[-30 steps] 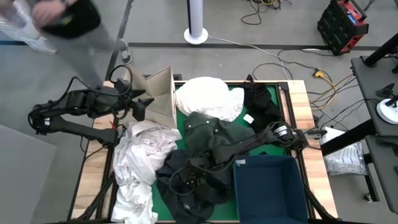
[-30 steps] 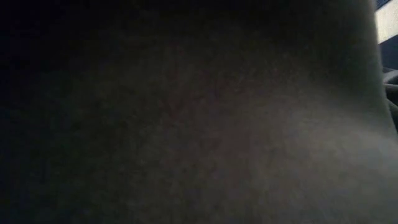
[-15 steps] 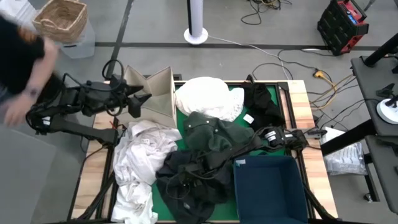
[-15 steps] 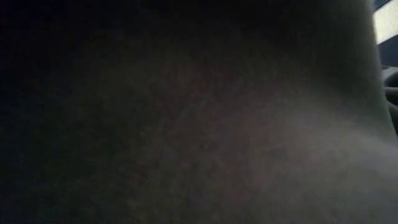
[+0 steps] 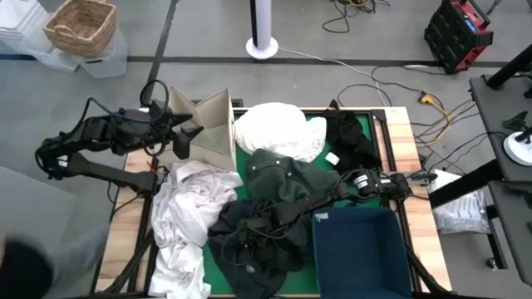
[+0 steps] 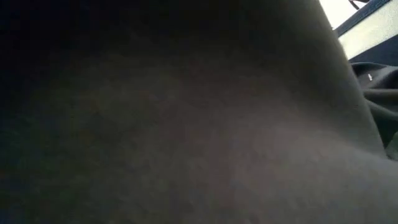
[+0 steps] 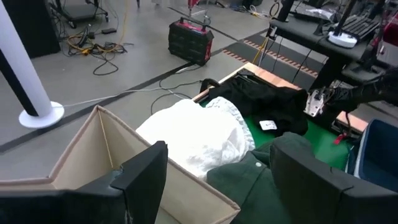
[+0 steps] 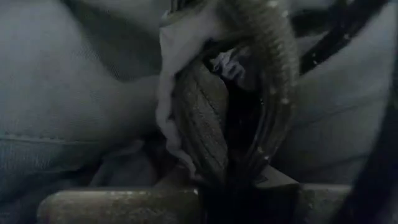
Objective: Sort clothes
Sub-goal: Put the black cloth into the white bin
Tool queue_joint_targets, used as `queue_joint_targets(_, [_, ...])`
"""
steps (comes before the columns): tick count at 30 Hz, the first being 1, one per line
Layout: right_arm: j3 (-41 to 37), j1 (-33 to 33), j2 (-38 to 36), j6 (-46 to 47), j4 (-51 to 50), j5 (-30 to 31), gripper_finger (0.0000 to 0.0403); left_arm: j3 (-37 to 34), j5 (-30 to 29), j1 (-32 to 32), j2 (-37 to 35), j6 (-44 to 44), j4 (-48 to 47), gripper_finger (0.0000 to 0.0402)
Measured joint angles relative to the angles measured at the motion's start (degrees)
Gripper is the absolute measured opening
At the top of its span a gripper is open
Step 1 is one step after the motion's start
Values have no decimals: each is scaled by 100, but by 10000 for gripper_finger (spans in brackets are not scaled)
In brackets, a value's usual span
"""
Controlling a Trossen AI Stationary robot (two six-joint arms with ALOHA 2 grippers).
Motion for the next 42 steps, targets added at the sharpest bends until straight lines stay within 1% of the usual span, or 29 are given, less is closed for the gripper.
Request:
queue_joint_targets(7, [5, -64, -1080, -35, -91, 162, 15, 92, -48, 0, 60, 76, 17, 258])
queue_joint_targets(15, [0, -311, -2349, -102, 21, 366, 14, 92, -50, 0, 116, 11, 11, 258])
queue_joint_targets(20, [0, -404, -3015, -125, 469, 366, 13, 170, -44, 1, 104, -270, -8, 258])
queue_joint_targets(25, [0, -499, -3552, -322, 1365, 358, 13, 728, -54, 7, 138, -306, 26, 258])
queue_joint_targets(29, [5, -665, -3717, -380, 2180, 349, 13, 1250, -282, 4, 200, -251, 29, 258])
queue_joint_targets(34, [248, -938, -3648, -399, 2979, 341, 13, 1796, -668, 5, 199, -32, 9, 258])
queue_joint_targets(38, [736, -1163, -3361, -340, 3590, 343, 13, 2100, -782, 5, 189, 242, 9, 258])
queue_joint_targets(42, [1592, -1384, -2856, -356, 3755, 341, 12, 2318, -969, 4, 164, 475, 6, 258])
